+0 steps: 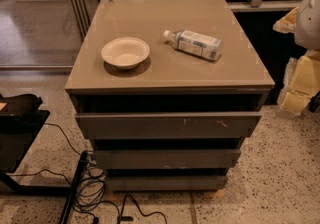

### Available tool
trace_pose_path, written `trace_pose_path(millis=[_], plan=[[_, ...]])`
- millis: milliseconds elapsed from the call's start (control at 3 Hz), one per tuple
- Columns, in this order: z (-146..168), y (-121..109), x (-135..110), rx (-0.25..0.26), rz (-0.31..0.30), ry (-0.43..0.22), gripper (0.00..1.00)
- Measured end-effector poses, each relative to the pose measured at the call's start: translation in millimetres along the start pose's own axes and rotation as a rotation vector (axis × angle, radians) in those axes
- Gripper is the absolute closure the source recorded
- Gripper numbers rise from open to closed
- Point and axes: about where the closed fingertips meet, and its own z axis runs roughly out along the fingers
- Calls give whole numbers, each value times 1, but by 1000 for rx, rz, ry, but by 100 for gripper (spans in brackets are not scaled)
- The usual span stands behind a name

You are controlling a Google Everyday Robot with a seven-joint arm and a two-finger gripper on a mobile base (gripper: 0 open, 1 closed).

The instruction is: Open top drawer

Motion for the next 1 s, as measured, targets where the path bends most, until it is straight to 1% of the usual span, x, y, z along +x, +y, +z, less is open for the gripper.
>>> trace_pose_path(millis=[333, 667, 1000], plan=[[2, 1, -1, 3, -8, -13, 0], [28, 7, 4, -14, -19, -79, 0], [71, 15, 8, -34, -40, -190, 0]])
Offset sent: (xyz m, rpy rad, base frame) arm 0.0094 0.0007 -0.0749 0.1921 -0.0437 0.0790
